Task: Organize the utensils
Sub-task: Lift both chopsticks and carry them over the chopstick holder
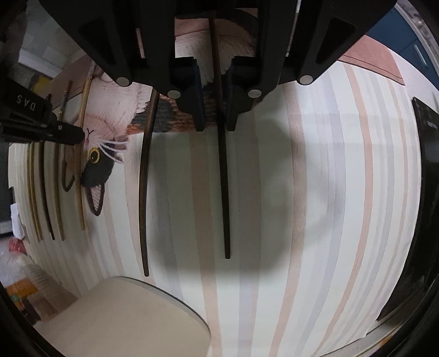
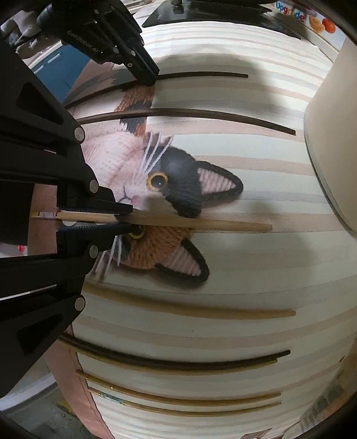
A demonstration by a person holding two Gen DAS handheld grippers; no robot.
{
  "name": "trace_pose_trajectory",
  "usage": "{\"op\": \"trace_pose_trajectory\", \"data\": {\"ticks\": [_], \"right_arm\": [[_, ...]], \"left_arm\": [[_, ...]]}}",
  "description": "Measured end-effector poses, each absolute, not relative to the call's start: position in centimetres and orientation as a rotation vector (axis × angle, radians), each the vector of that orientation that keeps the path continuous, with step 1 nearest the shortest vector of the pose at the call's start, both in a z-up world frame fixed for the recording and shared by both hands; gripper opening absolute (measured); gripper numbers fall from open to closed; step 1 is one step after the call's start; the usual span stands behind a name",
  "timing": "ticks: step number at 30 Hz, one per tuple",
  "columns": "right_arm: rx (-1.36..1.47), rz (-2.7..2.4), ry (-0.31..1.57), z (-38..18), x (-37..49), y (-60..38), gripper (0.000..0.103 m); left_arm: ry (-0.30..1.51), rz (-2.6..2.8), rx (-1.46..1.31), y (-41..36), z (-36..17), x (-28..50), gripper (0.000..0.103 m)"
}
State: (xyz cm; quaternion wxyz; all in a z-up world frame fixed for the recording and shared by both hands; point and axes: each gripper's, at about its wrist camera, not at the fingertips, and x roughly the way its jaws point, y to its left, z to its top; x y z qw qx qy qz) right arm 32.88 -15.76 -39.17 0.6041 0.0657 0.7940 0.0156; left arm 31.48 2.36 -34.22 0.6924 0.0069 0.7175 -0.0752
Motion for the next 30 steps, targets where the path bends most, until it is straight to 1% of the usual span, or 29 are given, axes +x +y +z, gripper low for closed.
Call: {"op": "trace_pose_trajectory", "data": {"ticks": [4, 11, 12, 15, 17, 23, 30], "right_arm": [[0.111, 0.032, 1.856, -39.7, 34.7, -14.2, 0.008], [0.117, 0.015, 1.867, -40.5, 36.3, -13.5, 0.008], [0.113, 0.012, 1.862, -40.5, 36.1, -13.5, 0.008], [0.087, -0.011, 1.830, -40.5, 35.3, -13.1, 0.008], [0.066, -0.022, 1.804, -39.4, 34.1, -12.9, 0.008], [0.118, -0.032, 1.732, -38.5, 32.4, -13.2, 0.007], [0.153, 0.019, 1.618, -34.9, 31.0, -13.3, 0.007]], "left_arm": [[1.595, -0.161, 0.079, 0.1, -33.9, 32.3, 0.014], [1.591, -0.149, 0.089, -1.0, -34.0, 32.5, 0.014], [1.589, -0.147, 0.090, -1.0, -34.0, 32.5, 0.014], [1.581, -0.136, 0.100, -0.8, -33.9, 32.0, 0.008], [1.564, -0.134, 0.106, -0.8, -33.9, 31.7, 0.004], [1.523, -0.125, 0.096, 0.3, -32.9, 31.0, 0.003], [1.445, -0.151, 0.062, 1.3, -29.6, 29.8, 0.003]]}}
